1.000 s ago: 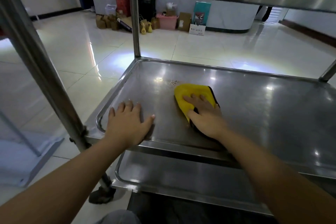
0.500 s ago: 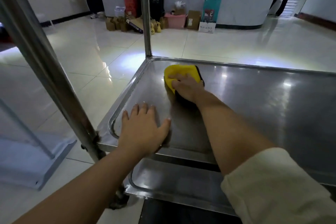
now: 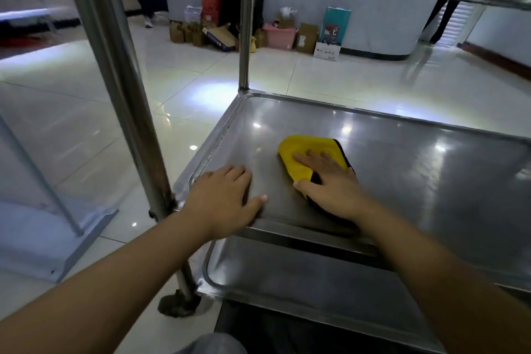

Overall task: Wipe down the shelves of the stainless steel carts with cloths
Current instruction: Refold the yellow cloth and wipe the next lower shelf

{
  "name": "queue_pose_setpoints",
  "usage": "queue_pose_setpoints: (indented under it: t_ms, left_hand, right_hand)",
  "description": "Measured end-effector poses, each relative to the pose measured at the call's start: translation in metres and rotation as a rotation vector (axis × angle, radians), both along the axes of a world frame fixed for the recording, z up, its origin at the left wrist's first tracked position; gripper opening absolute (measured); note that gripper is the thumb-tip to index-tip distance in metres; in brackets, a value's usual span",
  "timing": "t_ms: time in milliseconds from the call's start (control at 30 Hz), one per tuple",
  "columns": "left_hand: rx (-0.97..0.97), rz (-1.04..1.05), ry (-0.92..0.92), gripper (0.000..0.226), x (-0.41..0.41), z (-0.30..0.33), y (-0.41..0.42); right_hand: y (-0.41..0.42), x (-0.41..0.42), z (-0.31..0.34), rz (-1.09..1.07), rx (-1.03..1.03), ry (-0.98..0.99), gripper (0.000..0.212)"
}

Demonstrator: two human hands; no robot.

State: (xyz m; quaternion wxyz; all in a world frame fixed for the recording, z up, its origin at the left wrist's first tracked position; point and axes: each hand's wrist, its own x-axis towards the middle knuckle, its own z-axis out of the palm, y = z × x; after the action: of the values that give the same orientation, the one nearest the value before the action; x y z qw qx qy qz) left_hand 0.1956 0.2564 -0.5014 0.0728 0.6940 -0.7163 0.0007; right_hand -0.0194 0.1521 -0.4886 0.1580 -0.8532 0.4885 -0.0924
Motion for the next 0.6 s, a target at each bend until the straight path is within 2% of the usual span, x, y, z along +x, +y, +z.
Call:
queue_pose_setpoints:
  t_ms: [133, 233, 400, 500, 600]
  left_hand:
    - [-0.047, 0.067, 0.026, 0.079, 0.003, -0.009, 0.021]
    - [-0.068, 0.17, -0.003, 0.085, -0.003, -0.009, 0.018]
    - [-0.049, 0.251, -0.011, 0.095, 0.0, -0.014, 0.012]
    - [-0.043, 0.251, -0.012, 0.096, 0.002, -0.014, 0.01]
    - [-0.05, 0.227, 0.006, 0.096, 0.002, -0.014, 0.012]
  right_hand:
    - [-0.037, 0.046, 0.003, -0.132, 0.019, 0.025, 0.055]
    - [-0.064, 0.096, 0.004, -0.137, 0.033, -0.051, 0.05]
    - [-0.077, 0.176, 0.001, 0.099, 0.03, -0.051, 0.044]
    - [-0.064, 0.167, -0.002, 0.158, 0.063, -0.183, 0.041]
    - [-0.04, 0.133, -0.01, 0.251, 0.055, -0.233, 0.039]
